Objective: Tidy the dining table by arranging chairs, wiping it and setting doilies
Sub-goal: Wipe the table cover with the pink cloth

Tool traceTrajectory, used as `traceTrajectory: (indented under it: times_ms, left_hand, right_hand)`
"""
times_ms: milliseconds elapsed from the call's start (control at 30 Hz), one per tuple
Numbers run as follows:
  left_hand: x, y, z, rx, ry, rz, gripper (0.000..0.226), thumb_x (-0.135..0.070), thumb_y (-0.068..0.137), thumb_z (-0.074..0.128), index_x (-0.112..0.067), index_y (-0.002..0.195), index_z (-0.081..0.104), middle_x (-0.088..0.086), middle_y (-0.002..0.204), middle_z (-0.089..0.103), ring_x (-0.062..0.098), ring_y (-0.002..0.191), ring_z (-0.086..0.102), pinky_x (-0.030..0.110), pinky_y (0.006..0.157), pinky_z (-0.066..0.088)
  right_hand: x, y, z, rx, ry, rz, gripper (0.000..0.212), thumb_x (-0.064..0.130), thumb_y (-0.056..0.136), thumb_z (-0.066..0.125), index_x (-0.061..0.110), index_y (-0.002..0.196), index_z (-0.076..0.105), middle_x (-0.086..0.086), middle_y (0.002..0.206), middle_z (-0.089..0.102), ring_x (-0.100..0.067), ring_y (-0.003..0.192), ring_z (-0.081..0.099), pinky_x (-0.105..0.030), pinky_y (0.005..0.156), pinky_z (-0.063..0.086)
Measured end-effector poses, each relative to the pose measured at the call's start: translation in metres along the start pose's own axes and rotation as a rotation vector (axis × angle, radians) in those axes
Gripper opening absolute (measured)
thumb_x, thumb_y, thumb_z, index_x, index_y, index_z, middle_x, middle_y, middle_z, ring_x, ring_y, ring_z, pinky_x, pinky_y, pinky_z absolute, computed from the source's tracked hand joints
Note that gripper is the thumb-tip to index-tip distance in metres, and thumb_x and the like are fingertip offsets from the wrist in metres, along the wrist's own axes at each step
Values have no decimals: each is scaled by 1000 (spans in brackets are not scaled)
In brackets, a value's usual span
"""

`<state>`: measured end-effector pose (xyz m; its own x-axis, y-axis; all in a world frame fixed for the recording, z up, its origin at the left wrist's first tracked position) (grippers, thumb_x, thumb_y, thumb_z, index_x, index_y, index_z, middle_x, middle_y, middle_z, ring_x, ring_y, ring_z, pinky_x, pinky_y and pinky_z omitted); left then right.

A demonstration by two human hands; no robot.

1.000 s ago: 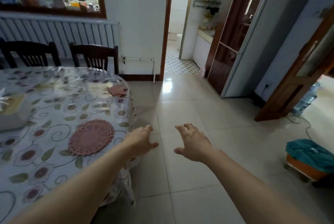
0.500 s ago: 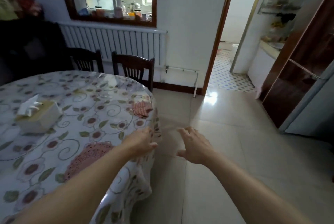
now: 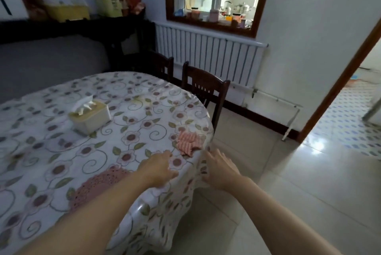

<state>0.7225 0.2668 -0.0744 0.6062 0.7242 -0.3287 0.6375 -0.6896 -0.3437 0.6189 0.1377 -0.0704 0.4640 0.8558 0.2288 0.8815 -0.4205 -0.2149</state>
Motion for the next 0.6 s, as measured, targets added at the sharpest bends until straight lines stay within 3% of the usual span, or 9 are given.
traceTrajectory:
  times_ms: [333, 467, 600]
  left_hand:
    - [24, 100, -11, -13, -86, -160, 70, -48, 85, 58, -18, 141, 29, 8, 134, 51, 24, 117, 52, 37, 95, 45]
    - [40, 120, -14, -36, -123, -263, 71, -46, 85, 58, -20, 144, 28, 8, 142, 44, 24, 125, 46, 40, 101, 42]
    - [51, 141, -10, -76, -167, -385, 66, -42, 85, 55, -19, 142, 31, 6, 137, 50, 23, 121, 50, 38, 98, 43]
  right_hand:
    - [-16, 134, 3, 89, -115, -170, 62, 26, 92, 48, 19, 147, 20, -13, 149, 27, -33, 129, 36, -41, 101, 38]
    - [-10, 178, 17, 99, -118, -285, 55, 25, 95, 43, 16, 146, 25, -11, 150, 28, -30, 134, 31, -41, 109, 29]
    - [-7, 217, 45, 100, -173, -430, 49, 28, 95, 37, 18, 143, 31, -12, 152, 26, -30, 140, 22, -49, 115, 16]
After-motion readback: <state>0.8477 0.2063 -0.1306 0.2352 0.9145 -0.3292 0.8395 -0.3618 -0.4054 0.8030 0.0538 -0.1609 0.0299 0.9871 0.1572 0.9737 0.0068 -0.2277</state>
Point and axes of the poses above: each hand's wrist, its own y-axis towards the middle knuckle, its own z-axis out of the palm, x = y × z, the point moved 8 cm from there along y, towards the middle knuckle
